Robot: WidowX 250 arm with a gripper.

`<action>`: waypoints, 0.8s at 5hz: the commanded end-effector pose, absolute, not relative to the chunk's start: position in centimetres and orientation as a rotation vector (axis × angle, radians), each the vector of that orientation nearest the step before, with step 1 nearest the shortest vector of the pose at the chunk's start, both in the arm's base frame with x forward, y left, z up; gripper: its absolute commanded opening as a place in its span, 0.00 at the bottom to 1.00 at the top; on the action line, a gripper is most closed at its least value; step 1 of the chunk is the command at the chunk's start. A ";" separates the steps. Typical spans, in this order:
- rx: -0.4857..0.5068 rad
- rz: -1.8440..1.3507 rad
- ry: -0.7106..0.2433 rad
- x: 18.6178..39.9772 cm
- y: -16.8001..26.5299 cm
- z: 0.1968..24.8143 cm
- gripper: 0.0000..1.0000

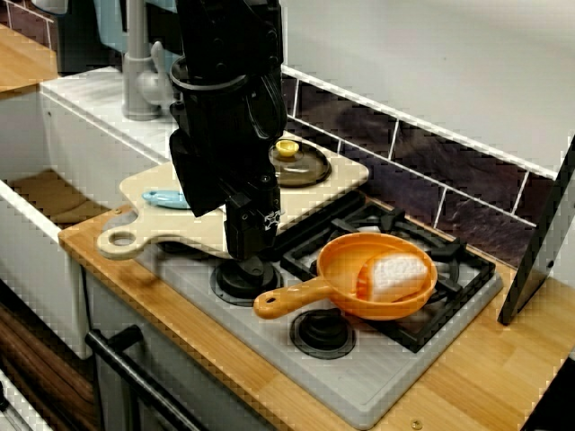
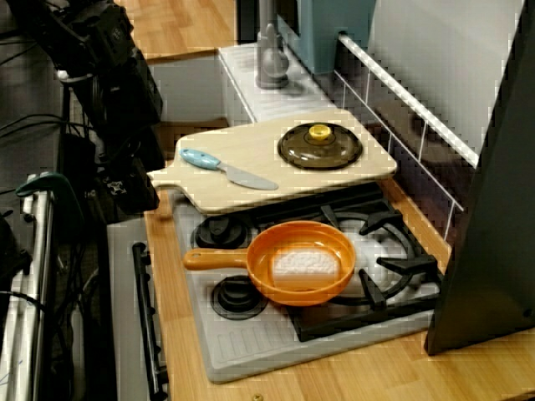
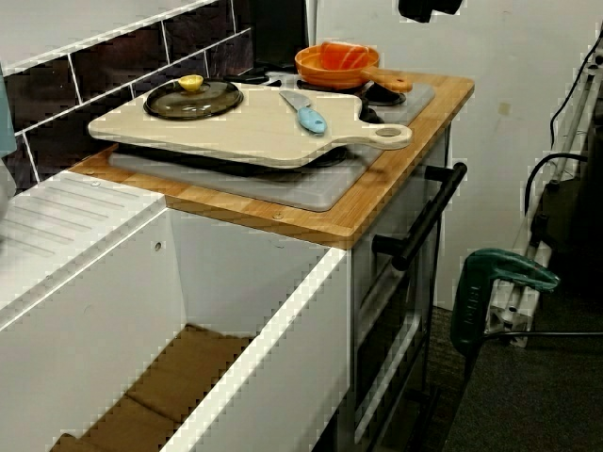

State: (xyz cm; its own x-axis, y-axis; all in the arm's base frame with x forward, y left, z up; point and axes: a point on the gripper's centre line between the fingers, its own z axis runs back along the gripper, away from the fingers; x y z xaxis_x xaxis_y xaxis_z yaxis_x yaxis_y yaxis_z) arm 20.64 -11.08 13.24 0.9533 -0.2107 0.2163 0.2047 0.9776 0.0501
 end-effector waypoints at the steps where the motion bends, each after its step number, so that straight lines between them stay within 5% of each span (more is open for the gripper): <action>1: 0.020 -0.272 -0.282 21.3 -12.6 14.0 1.00; 4: 0.036 -0.309 -0.235 24.3 -12.9 9.9 1.00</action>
